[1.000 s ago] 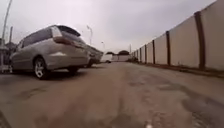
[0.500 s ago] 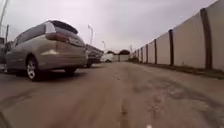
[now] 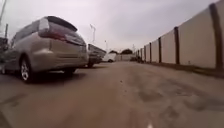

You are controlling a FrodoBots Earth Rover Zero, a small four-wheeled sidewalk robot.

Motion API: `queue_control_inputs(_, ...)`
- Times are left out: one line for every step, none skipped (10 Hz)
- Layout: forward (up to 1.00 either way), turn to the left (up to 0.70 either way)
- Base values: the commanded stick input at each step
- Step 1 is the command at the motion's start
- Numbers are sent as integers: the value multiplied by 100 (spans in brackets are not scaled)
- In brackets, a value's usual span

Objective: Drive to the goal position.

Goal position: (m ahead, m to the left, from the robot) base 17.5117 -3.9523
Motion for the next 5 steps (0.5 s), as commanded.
queue_control_inputs(85,1)
queue_control_inputs(85,1)
queue_control_inputs(85,1)
queue_control_inputs(85,1)
queue_control_inputs(85,-7)
